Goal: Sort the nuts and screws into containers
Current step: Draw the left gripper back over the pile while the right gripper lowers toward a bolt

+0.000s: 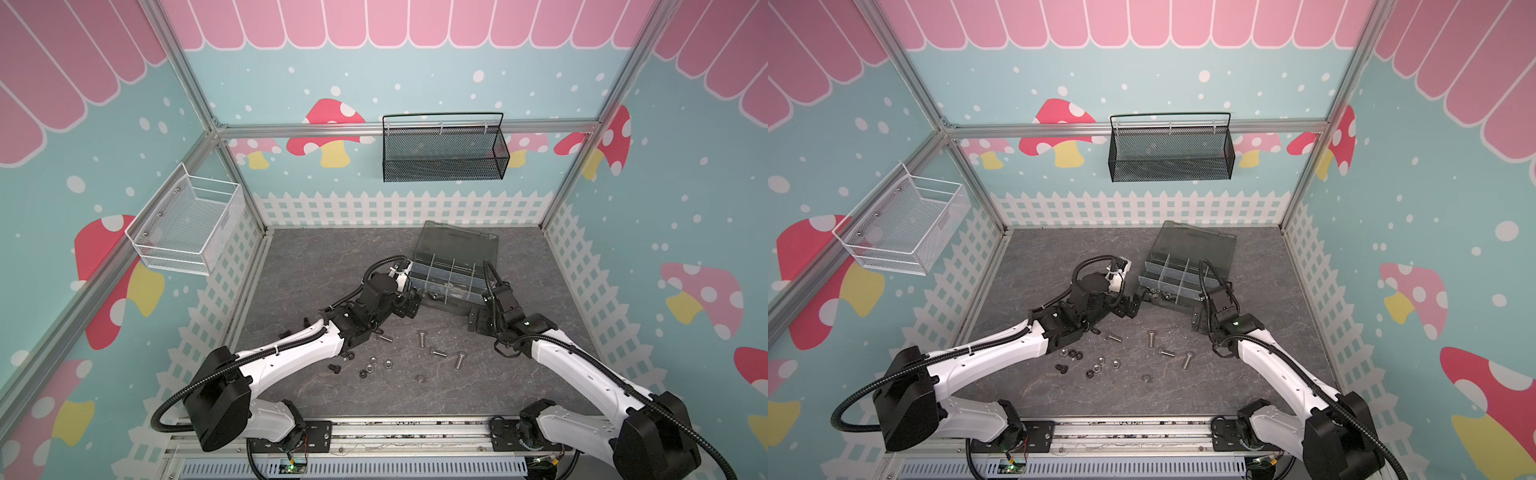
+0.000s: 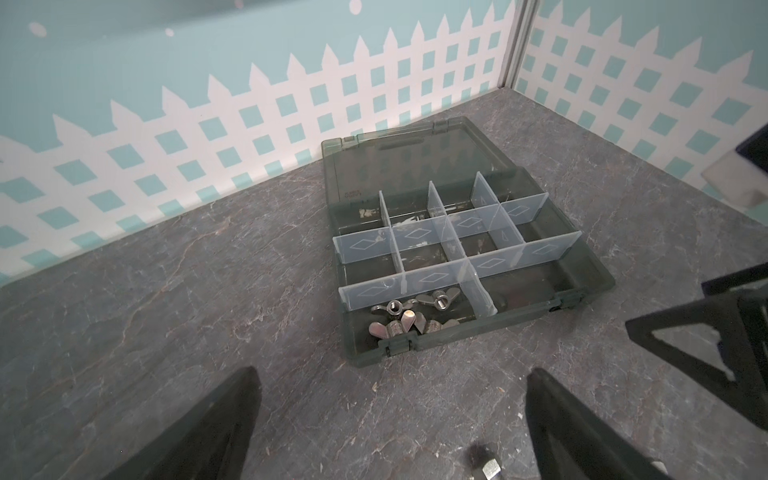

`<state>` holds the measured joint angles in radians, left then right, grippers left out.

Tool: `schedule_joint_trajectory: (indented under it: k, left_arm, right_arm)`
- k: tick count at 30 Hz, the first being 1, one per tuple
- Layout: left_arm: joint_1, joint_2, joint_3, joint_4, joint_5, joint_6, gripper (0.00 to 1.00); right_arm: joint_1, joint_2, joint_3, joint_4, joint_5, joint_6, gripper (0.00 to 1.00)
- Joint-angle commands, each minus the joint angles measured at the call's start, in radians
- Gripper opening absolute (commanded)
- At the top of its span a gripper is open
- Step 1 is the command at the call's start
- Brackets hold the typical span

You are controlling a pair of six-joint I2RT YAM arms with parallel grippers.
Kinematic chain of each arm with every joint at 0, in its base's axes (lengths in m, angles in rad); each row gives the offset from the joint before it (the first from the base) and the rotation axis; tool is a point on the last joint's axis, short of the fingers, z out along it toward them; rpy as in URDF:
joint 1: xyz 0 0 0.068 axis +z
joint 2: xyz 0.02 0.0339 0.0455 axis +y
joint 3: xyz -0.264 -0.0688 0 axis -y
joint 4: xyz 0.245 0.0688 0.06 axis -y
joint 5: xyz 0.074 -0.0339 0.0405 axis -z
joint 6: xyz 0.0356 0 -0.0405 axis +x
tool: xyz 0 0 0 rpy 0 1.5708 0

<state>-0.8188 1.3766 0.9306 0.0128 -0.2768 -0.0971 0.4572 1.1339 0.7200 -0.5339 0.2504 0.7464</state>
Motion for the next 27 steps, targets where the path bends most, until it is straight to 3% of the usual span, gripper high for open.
schedule_joint_trajectory:
  k: [1,14,27]
  left_arm:
    - [0.000,-0.047,-0.044,0.005,-0.070,-0.146,0.99]
    - [0.016,-0.191,-0.245,0.015,-0.238,-0.450,0.99]
    - [0.049,-0.170,-0.272,-0.024,-0.260,-0.596,0.99]
  right_arm:
    - [0.057,0.029,-0.015,-0.051,-0.009,0.078,0.99]
    - [0.264,0.140,0.029,-0.118,-0.066,0.207,0.83]
    - [0.296,0.175,-0.026,-0.123,-0.129,0.257,0.58]
